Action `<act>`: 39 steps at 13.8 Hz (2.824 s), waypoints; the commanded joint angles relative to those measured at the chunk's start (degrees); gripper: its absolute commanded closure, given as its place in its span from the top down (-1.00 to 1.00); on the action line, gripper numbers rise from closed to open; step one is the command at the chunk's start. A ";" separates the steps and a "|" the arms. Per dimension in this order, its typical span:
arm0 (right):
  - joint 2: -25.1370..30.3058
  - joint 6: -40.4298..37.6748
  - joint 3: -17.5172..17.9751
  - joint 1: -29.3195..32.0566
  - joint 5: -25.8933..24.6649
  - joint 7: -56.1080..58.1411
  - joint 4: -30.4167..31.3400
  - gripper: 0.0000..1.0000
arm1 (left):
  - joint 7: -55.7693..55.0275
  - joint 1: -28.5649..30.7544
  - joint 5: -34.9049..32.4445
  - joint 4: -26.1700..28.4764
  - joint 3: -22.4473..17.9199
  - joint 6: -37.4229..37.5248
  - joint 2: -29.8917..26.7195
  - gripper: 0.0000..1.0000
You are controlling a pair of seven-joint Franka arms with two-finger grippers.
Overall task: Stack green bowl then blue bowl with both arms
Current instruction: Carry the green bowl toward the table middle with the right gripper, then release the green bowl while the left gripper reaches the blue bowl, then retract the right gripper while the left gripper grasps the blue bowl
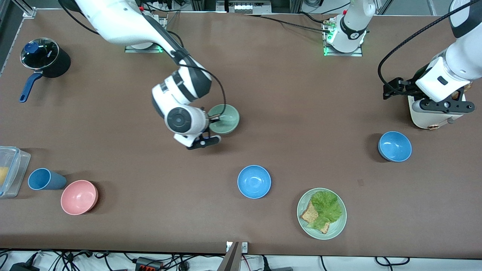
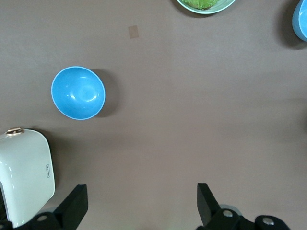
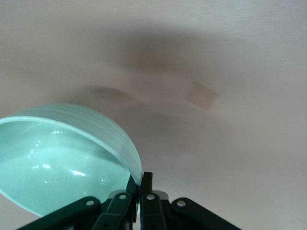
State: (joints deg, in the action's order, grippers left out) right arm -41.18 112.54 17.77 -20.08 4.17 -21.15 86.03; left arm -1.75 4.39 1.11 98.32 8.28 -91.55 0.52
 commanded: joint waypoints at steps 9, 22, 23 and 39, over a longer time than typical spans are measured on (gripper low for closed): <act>-4.17 2.43 -0.46 -5.32 0.75 -9.70 -1.92 -0.58 | 1.93 7.38 -4.08 -3.48 -0.54 -0.72 12.38 1.00; 11.20 -14.36 -3.01 7.66 -3.81 -12.62 -11.85 1.00 | 21.00 18.02 -7.44 7.24 -0.54 -31.40 25.31 1.00; 12.78 -14.36 -3.01 10.04 -4.17 -10.86 -11.85 1.00 | 21.09 18.20 -7.44 7.24 -0.54 -32.80 26.19 1.00; 22.89 -18.40 -14.24 25.01 -4.97 18.24 -11.14 1.00 | 25.04 21.62 -7.35 8.56 -0.46 -38.26 31.21 -0.10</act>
State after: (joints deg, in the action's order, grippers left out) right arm -21.35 94.85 7.53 7.69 -0.62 -6.20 73.47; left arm 22.34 25.28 -5.52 105.58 7.34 -129.36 32.39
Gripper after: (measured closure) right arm 0.000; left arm 0.374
